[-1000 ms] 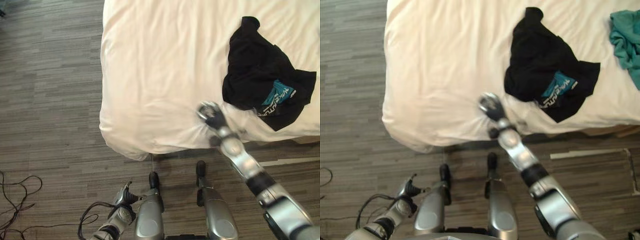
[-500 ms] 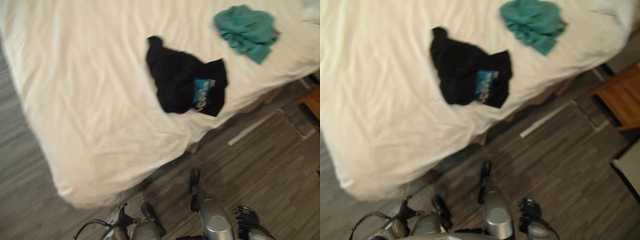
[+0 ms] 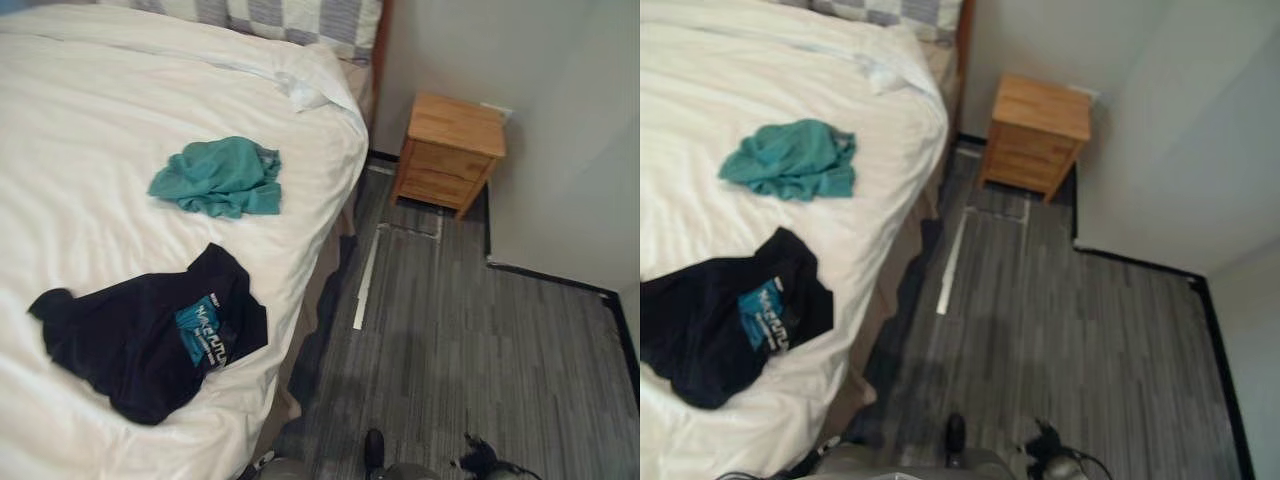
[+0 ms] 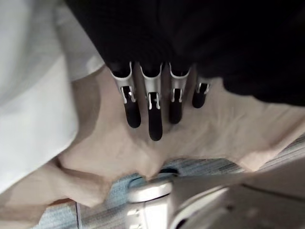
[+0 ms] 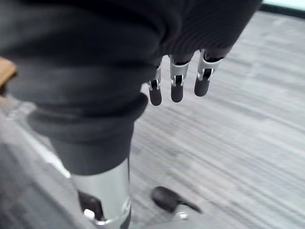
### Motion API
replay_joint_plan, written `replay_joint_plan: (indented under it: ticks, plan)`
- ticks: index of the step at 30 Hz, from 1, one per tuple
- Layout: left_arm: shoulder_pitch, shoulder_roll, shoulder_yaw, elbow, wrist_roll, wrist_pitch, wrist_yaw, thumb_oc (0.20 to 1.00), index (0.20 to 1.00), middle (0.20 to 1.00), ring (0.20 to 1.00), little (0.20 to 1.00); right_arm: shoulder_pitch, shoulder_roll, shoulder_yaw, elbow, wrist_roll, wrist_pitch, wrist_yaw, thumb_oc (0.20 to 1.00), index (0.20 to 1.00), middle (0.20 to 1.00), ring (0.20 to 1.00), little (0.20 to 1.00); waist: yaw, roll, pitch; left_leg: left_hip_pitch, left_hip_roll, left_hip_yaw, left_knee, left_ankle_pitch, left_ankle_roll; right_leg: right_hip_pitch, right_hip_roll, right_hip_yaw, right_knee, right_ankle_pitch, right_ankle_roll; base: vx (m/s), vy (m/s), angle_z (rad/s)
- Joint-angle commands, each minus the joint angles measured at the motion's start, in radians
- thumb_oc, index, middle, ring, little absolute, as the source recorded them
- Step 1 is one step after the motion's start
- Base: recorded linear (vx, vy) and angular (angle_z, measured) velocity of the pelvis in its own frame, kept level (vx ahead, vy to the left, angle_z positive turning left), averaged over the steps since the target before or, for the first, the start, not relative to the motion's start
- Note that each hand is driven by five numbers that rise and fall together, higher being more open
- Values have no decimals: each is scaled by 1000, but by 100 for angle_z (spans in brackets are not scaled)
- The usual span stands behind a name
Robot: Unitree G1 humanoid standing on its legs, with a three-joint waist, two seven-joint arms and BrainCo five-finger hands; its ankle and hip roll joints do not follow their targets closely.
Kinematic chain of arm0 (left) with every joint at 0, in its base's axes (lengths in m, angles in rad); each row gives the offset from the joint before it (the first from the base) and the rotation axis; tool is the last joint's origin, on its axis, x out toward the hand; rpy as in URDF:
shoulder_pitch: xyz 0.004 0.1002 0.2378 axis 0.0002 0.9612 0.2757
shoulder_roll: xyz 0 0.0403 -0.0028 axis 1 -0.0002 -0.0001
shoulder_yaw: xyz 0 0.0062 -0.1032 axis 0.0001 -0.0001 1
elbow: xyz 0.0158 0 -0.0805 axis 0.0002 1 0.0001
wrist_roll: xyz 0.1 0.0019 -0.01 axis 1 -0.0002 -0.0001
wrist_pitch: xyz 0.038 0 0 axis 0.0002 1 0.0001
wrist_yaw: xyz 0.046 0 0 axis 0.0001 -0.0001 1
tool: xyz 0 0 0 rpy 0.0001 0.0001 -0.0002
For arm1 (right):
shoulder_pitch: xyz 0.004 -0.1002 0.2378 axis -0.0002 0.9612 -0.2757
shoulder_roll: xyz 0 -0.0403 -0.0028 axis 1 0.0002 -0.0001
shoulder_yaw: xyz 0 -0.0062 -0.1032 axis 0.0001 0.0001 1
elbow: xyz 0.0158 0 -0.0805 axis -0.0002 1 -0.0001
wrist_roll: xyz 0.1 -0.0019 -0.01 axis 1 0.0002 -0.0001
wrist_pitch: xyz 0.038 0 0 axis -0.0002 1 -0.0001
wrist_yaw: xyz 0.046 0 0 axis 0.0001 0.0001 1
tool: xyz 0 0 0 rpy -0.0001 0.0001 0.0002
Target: Tidy up the quilt and then pick up the clothes from the bed and put them into the laundry hamper.
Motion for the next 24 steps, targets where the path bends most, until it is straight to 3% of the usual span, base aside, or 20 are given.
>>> replay_joint_plan:
  ticks: [1,3,4,5,7,8,10,11,12,14,18,19,21,24]
  plan:
    - [-133,-55,-68,-14,43,-65,69,1000,1000,1000,1000,1000,-50,-85,23,-12,-66,-13,-3,1000,1000,1000,1000,1000,42,137,46,-5,-68,42,29,-19,36,57,33,-81,161,-204,116,199,14,-93]
    - [-130,-52,-66,-8,50,-63,67,1000,1000,1000,1000,1000,-49,-89,25,-19,-83,-13,-6,1000,1000,1000,1000,1000,46,138,45,20,-68,46,15,-22,52,53,43,-85,211,-219,122,141,20,-76]
    - [-129,-47,-66,-1,63,-56,60,1000,1000,1000,1000,1000,-55,-92,22,-28,-97,-12,-4,1000,1000,1000,1000,1000,38,146,48,40,-45,76,-1,-21,60,25,32,-138,298,-205,151,101,-14,-62]
    - [-130,-28,-78,-4,86,-48,66,1000,1000,1000,1000,1000,-64,-95,5,-42,-94,-8,-9,1000,1000,1000,1000,1000,19,158,63,76,-18,116,-25,-14,66,-42,-16,-210,437,-160,215,114,-9,-88]
    - [-139,-15,-83,-11,96,-52,56,1000,1000,1000,1000,1000,-63,-100,-23,-64,-58,-14,-10,1000,1000,1000,1000,1000,-9,165,62,108,-2,127,-52,-18,66,-75,-54,-214,438,-143,234,51,-36,-89]
    - [-139,-15,-83,-11,96,-52,56,1000,1000,1000,1000,1000,-63,-100,-23,-65,-58,-14,-10,1000,1000,1000,1000,1000,-10,165,63,111,-2,127,-54,-18,66,-73,-54,-214,439,-144,234,70,-98,-79]
    - [-178,-26,-117,-32,108,-68,63,1000,1000,1000,1000,1000,-56,-98,-42,-50,-27,-17,-15,1000,1000,1000,1000,1000,-52,166,51,110,0,87,-64,-21,65,-73,-29,-61,304,-164,198,101,-125,-54]
    - [-178,-27,-118,-32,108,-69,63,1000,1000,1000,1000,1000,-56,-98,-42,-49,-27,-17,-15,1000,1000,1000,1000,1000,-51,167,53,113,1,87,-64,-23,65,-69,-28,-61,302,-164,197,105,-165,28]
    - [-187,-38,-138,-51,104,-75,64,1000,1000,1000,1000,1000,-42,-97,-51,-28,-4,-12,-16,1000,1000,1000,1000,1000,-67,161,38,110,-8,70,-63,-29,59,-47,-24,37,205,-142,188,78,-146,42]
    - [-187,-48,-144,-50,95,-78,51,1000,1000,1000,1000,1000,-33,-95,-59,-14,11,-7,-11,1000,1000,1000,1000,1000,-73,158,19,116,-3,79,-58,-41,52,-12,-46,22,128,-120,186,72,-153,18]
    - [-177,-60,-125,-46,54,-78,31,1000,1000,1000,1000,1000,-24,-99,-48,2,-3,-5,5,1000,1000,1000,1000,1000,-66,156,-6,133,23,78,-41,-48,31,40,-44,18,77,-111,170,54,-128,-10]
    - [-134,-73,16,10,-125,-50,-1,1000,1000,1000,1000,1000,-12,-47,-261,110,240,20,1,1000,1000,1000,1000,1000,-119,148,23,119,12,251,-55,-66,55,12,-24,-149,144,-140,155,45,-128,1]
    - [-146,-57,-2,13,-95,-47,12,1000,1000,1000,1000,1000,-19,-48,-235,95,199,24,-2,1000,1000,1000,1000,1000,-131,157,31,146,40,269,-87,-47,45,-29,-38,-177,210,-128,185,60,-49,21]
    - [-163,-37,-23,7,-75,-51,13,1000,1000,1000,1000,1000,-22,-46,-211,85,187,22,6,1000,1000,1000,1000,1000,-152,157,29,173,53,268,-108,-45,35,-56,-28,-165,183,-121,173,122,-65,-13]
